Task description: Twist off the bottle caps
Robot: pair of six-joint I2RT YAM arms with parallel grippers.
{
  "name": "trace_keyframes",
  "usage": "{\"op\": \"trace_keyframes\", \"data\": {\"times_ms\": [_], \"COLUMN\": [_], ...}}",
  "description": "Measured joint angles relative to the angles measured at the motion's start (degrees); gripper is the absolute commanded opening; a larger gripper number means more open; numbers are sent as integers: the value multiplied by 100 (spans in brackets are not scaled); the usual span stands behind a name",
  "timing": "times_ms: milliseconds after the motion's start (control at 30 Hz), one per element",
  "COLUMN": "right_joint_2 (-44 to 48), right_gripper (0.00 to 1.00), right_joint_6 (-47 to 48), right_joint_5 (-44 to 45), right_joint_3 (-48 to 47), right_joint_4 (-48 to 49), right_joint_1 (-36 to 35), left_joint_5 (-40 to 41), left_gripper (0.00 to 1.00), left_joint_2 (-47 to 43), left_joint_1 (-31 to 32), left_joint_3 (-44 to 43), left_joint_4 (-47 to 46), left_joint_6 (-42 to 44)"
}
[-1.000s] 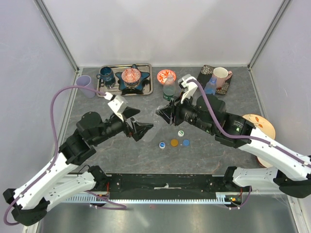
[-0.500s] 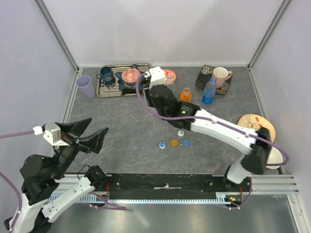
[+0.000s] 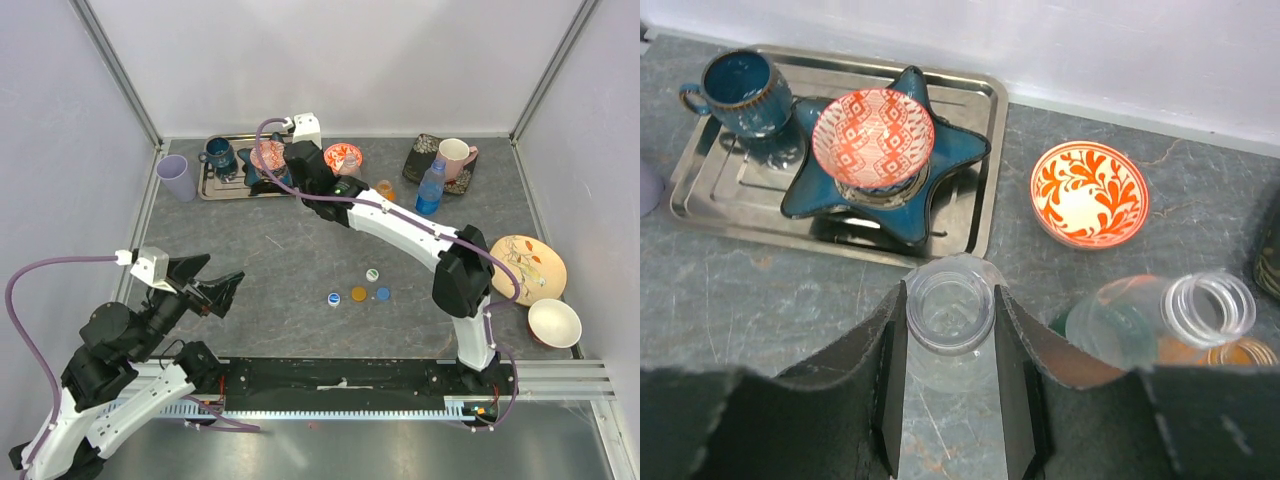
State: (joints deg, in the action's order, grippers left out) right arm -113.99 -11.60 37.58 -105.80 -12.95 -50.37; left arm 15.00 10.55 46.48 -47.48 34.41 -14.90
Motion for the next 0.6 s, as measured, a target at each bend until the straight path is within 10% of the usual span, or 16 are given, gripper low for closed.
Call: {"op": "trace_keyframes", "data": {"times_ms": [600], "right_joint_2": [-619], "right_gripper": [11], "right_joint_6": [-472], "right_joint_5": [-356], "right_joint_3": [-289], "right_joint_4": [-223], "right_joint_1": [385], "left_joint_5": [-24], "left_gripper": [100], "left_joint_2": [155], "left_joint_1": [0], "left_joint_3": [326], "left_joint_4": [-31], "left_joint_6": [-2]}}
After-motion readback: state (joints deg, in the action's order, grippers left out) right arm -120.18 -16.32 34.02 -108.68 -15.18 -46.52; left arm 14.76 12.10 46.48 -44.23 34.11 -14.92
